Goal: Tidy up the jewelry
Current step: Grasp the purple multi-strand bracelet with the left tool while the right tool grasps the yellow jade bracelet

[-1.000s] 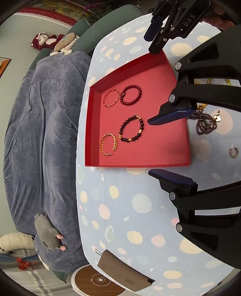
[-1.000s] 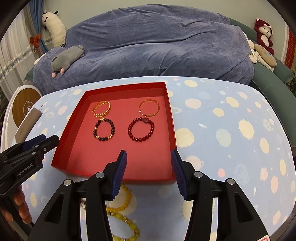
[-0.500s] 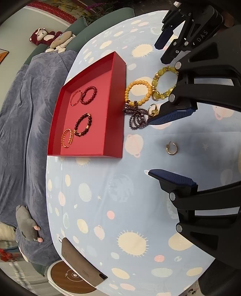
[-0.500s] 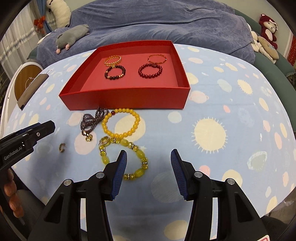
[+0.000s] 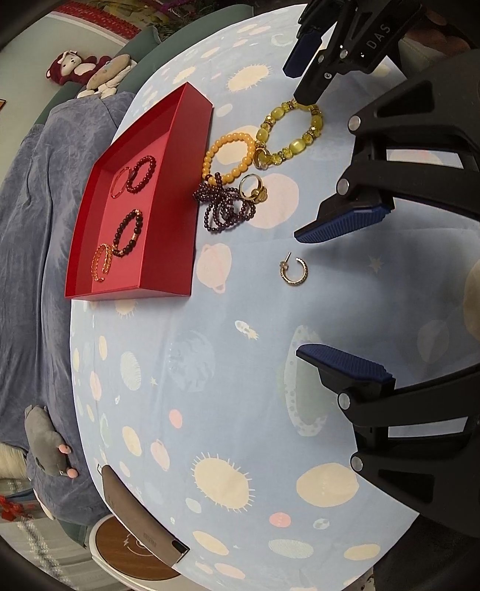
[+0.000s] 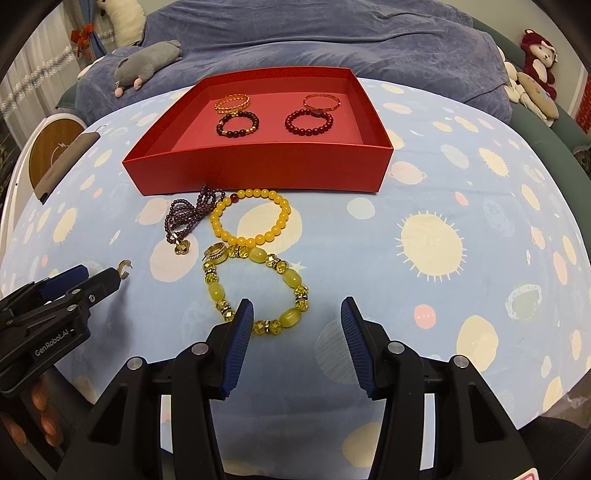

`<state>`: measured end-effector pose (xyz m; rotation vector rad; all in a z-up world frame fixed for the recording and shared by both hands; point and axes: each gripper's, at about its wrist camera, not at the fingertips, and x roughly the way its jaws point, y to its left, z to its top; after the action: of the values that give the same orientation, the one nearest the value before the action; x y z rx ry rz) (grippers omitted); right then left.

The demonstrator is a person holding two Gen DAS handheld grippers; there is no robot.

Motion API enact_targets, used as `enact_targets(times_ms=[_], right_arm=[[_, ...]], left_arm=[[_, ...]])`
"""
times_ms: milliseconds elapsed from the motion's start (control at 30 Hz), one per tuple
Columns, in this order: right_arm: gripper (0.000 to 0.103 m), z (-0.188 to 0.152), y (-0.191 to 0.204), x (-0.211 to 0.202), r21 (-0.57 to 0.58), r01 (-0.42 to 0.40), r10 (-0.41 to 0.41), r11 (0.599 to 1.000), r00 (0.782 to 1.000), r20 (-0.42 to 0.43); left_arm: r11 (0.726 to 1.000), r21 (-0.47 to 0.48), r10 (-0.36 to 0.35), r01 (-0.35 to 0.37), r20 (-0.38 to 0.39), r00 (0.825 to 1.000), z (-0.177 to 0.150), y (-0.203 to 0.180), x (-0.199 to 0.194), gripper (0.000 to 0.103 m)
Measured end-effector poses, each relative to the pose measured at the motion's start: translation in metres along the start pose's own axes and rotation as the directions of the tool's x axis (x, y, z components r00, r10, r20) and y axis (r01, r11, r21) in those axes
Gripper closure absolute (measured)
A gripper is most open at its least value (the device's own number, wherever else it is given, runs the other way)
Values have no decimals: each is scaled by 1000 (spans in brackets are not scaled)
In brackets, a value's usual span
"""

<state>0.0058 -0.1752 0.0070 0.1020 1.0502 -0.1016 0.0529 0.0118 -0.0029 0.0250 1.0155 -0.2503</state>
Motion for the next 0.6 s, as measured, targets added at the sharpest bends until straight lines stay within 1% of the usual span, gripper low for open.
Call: enact_targets(times_ms=[233,400,500,567,600], right_arm=[[55,6,-1,6,9,0,0,1000,1000,-5],[55,13,-3,17,22,4,-3,1000,1000,-16],[58,14,-4,23,33,-2,3,999,1000,-26],[64,14,-4,27,33,-3,5,999,999,-36],[70,13,-3,28,29,-1,2,1000,999,-39]], left_arm=[[1000,13,19,-19,5,1000,-1,-2,3,49],[1000,5,11,-11,3,1000,1,-1,4,49],[1000,6,10,-10,2,1000,1,-1,5,49],[1000,3,8,-8,3,1000,2,-1,4,49],[1000,2,9,-9,3,1000,2,-1,4,49]])
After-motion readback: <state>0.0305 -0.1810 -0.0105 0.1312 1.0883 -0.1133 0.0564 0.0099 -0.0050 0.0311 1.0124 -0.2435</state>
